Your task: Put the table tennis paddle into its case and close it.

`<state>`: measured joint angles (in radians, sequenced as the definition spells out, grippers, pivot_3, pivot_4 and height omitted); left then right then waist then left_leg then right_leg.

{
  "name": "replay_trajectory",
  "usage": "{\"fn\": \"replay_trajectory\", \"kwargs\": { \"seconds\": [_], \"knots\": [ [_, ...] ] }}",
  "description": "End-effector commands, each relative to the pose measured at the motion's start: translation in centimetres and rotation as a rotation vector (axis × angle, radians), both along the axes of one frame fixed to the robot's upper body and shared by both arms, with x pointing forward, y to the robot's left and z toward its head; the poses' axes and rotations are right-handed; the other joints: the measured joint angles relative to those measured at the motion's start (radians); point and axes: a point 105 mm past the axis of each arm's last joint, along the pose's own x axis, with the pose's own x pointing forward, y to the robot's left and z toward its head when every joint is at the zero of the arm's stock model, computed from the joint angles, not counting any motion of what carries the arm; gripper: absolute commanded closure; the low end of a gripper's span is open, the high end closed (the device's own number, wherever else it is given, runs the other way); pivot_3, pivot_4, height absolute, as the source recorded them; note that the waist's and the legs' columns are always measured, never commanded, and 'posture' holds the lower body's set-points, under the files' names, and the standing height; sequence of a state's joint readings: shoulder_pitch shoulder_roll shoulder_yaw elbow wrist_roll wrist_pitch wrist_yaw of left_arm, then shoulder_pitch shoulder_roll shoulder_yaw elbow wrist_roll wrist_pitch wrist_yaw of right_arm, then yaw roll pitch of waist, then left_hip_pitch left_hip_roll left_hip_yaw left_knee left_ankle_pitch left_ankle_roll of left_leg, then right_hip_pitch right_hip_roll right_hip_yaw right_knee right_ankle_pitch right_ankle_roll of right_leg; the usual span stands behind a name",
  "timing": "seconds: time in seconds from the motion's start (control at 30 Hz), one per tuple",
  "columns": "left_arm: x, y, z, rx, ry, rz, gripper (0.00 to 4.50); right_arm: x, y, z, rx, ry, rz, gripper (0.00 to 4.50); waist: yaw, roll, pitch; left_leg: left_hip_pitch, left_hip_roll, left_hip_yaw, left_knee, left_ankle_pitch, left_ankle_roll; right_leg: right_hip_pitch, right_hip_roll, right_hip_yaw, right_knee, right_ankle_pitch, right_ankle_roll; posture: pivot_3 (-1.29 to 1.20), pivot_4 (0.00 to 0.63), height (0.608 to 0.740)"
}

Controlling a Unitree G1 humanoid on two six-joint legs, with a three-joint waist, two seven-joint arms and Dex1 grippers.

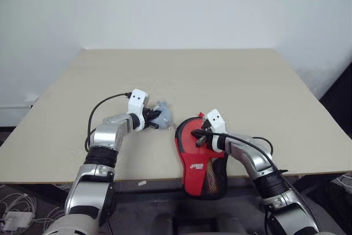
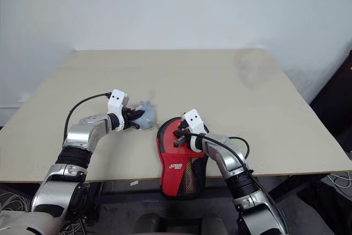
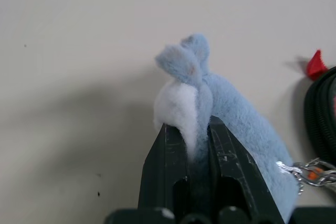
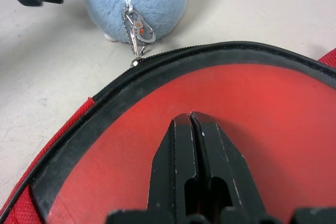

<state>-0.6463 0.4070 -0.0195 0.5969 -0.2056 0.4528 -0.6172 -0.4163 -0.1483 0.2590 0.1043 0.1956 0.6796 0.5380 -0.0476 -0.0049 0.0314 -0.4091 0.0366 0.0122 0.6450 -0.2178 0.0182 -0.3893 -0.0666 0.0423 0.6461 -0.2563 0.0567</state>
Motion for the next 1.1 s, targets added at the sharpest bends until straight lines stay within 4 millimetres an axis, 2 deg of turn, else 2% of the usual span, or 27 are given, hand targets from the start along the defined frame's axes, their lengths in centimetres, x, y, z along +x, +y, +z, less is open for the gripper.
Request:
{"fn": "replay_trajectory", "kwargs": {
  "seconds": [0.03, 0.27, 0.43, 0.63, 0.83, 0.97, 1.1],
  "knots": [
    [1.3, 1.3, 0.7, 0.089, -0.088, 0.052, 4.5, -0.4, 0.1, -0.5, -0.011, 0.019, 0.003, 4.47, 0.0, 0.0, 0.0, 0.0, 0.0, 0.0, 0.0, 0.0, 0.0, 0.0, 0.0, 0.0, 0.0, 0.0, 0.0, 0.0, 0.0, 0.74],
    [2.9, -0.5, 1.5, 0.15, -0.238, 0.022, 4.5, -0.4, 0.2, -0.4, -0.013, 0.016, 0.005, 4.47, 0.004, 0.0, 0.0, 0.0, 0.0, 0.0, 0.001, 0.001, 0.0, 0.001, 0.0, -0.001, 0.0, -0.001, 0.001, 0.0, 0.0, 0.74],
    [3.2, -2.3, 1.2, 0.152, -0.248, -0.031, 4.5, -0.5, 0.3, -0.5, -0.026, 0.02, 0.011, 4.47, 0.02, 0.0, 0.0, 0.0, 0.0, 0.0, 0.001, 0.001, 0.001, 0.001, 0.0, -0.001, 0.0, -0.002, 0.003, 0.0, 0.0, 0.74],
    [3.4, -3.2, 1.3, 0.148, -0.267, -0.052, 4.5, -0.7, 0.4, -0.7, -0.03, 0.027, 0.019, 4.47, 0.033, 0.0, 0.0, 0.0, -0.001, 0.0, 0.003, 0.001, 0.001, 0.001, -0.001, -0.001, 0.0, -0.002, 0.003, 0.0, 0.0, 0.74],
    [3.8, -4.0, 2.3, 0.1, -0.275, -0.057, 4.5, -0.8, 0.5, -0.7, -0.032, 0.031, 0.025, 4.47, 0.04, 0.0, 0.0, -0.001, -0.001, 0.0, 0.003, 0.001, 0.001, 0.001, -0.001, -0.001, 0.0, -0.002, 0.003, 0.0, 0.0, 0.74],
    [3.2, -5.5, 3.3, 0.036, -0.267, -0.19, 4.5, -0.8, 0.6, -0.7, -0.033, 0.031, 0.025, 4.47, 0.043, 0.0, 0.0, -0.002, -0.001, 0.0, 0.004, 0.001, 0.001, 0.001, -0.001, -0.001, 0.0, -0.002, 0.003, 0.0, 0.0, 0.74],
    [1.9, -5.8, 3.4, 0.1, -0.256, -0.353, 4.5, -0.7, 0.6, -0.7, -0.034, 0.032, 0.027, 4.47, 0.041, -0.001, 0.0, -0.003, -0.001, 0.0, 0.003, 0.001, 0.001, 0.0, -0.001, -0.001, 0.0, -0.001, 0.003, 0.0, 0.0, 0.74]
  ]
}}
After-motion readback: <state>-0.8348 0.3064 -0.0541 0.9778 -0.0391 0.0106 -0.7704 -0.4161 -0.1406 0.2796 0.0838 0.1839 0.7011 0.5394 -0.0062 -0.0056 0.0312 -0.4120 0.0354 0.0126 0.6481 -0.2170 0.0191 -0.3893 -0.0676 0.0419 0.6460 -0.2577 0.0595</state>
